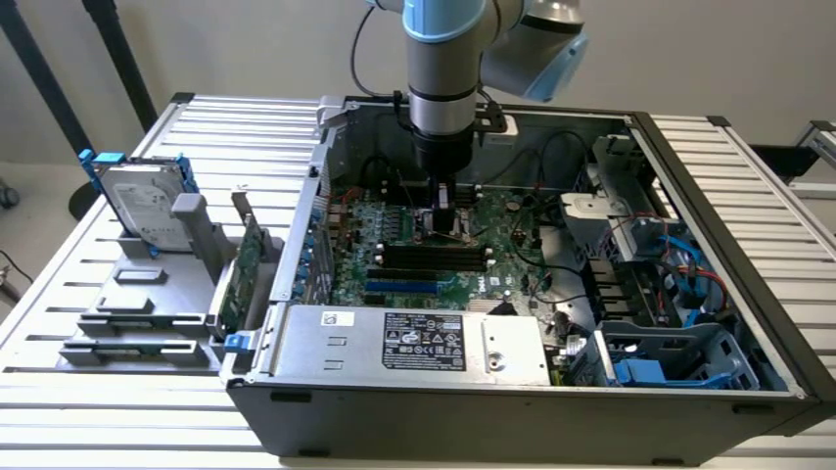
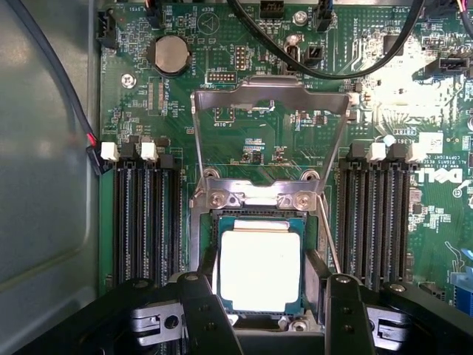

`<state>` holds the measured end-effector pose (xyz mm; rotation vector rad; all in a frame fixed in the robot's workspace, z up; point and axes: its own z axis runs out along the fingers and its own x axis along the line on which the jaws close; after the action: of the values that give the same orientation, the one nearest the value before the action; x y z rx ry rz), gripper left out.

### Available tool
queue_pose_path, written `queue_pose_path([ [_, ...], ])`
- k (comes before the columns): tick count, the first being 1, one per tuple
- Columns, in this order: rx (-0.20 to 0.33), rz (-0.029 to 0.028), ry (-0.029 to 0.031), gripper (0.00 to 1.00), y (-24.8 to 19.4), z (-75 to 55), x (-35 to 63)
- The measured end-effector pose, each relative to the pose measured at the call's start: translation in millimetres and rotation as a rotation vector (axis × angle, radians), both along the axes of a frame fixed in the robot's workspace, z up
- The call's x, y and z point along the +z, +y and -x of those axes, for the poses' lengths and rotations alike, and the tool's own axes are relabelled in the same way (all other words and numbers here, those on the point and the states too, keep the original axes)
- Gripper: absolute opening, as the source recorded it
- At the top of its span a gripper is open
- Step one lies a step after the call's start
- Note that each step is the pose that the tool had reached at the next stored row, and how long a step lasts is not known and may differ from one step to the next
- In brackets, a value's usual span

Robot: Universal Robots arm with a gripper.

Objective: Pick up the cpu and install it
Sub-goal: 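Place the cpu into insertion slot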

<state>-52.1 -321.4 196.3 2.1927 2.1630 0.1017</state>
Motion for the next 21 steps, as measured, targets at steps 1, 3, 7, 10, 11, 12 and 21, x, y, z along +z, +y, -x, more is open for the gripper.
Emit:
queue_pose_path([
  [1, 0.0, 0.0003, 0.0001, 0.55, 0.1, 0.0, -0.1],
  [3, 0.0, 0.0006, 0.0003, 0.55, 0.2, 0.1, -0.2],
  [7, 0.0, 0.0005, 0.0003, 0.55, 0.2, 0.1, -0.6],
  [10, 0.0, 0.0005, 0.0003, 0.55, 0.3, 0.1, -0.7],
  [11, 0.0, 0.0004, 0.0002, 0.55, 0.3, 0.1, -0.7],
  [12, 0.0, 0.0004, 0.0002, 0.55, 0.3, 0.1, -0.7],
  [21, 0.0, 0.0003, 0.0002, 0.62, 0.4, 0.1, -0.6],
])
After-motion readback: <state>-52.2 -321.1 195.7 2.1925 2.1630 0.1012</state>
